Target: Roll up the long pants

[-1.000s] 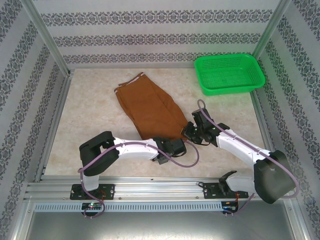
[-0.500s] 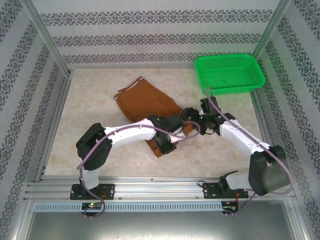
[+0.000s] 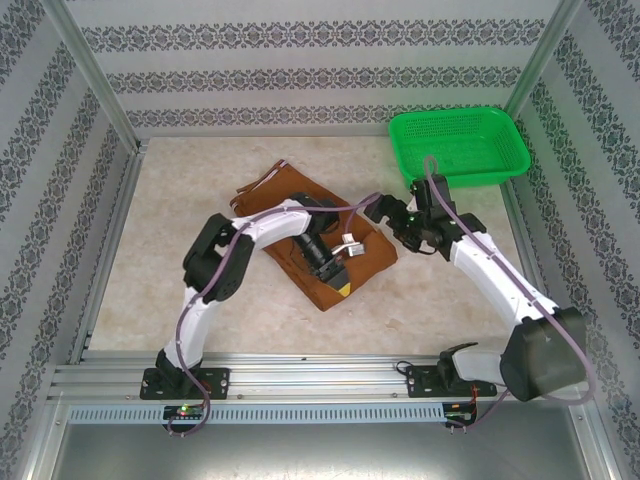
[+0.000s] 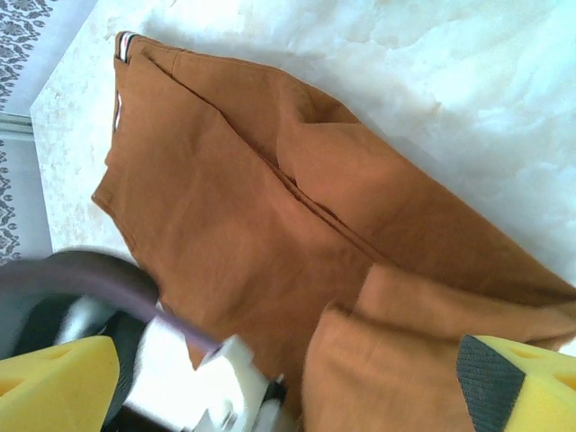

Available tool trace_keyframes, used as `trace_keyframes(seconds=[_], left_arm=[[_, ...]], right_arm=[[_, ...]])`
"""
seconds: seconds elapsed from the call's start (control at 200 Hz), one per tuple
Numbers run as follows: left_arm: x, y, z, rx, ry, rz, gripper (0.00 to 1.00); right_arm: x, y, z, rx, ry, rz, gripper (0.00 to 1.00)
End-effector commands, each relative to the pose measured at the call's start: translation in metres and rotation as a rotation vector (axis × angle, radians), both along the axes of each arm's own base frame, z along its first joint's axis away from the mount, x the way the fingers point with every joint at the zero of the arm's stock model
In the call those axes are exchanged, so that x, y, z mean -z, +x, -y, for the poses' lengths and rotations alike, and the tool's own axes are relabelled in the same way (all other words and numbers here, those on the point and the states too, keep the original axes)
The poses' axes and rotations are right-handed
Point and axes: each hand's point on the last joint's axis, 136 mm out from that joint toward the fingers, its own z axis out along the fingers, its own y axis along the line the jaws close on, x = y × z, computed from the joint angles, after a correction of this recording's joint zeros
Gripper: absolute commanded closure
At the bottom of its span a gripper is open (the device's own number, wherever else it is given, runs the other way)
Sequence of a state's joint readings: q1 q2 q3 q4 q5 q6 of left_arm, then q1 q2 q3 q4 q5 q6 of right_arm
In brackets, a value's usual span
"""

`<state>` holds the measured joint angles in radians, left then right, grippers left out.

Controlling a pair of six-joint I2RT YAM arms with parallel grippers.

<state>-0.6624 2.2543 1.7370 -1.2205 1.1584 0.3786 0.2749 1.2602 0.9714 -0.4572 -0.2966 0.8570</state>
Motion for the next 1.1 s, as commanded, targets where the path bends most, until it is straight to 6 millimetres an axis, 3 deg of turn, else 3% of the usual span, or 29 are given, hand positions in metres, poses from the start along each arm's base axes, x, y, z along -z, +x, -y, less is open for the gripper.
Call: trace_keyframes(seconds=[0.0,0.125,0.205,0.355,0.515,0.679,0.904,1.094], left_arm=[[-0.027,-0.002,0.002,-0.009,-0.151,-0.165,0.89],[-0.012,0.015,-0.002,-0.072,-0.18,-0.24,0.88],[-0.005,0.015,-0.003,-0.077,-0.165,-0.27,0.88],[0.002,0.013,-0.005,-0.087,-0.142,-0.266,0.89],[0.039,0.012,-0.018,-0.094,0.052,-0.161,0.91],[0.08,0.018,-0.044,-0.118,0.292,0.014,0.94],[0.08,0.021,-0.046,-0.131,0.297,0.05,0.94],[0.072,0.025,-0.042,-0.129,0.276,0.061,0.94]], right_arm=[[0.023,-0.03,0.011,0.012,-0.035,-0.08,0.02],[0.051,-0.054,0.02,0.066,-0.025,-0.143,0.03],[0.071,-0.064,0.021,0.086,-0.002,-0.185,0.03],[0.095,-0.064,0.016,0.082,0.021,-0.224,0.03],[0.1,-0.048,0.003,0.058,0.054,-0.223,0.03],[0.089,-0.036,-0.008,0.035,0.063,-0.187,0.03],[0.094,-0.044,-0.032,-0.035,0.059,-0.215,0.03],[0.112,-0.058,-0.045,-0.059,0.04,-0.253,0.04]])
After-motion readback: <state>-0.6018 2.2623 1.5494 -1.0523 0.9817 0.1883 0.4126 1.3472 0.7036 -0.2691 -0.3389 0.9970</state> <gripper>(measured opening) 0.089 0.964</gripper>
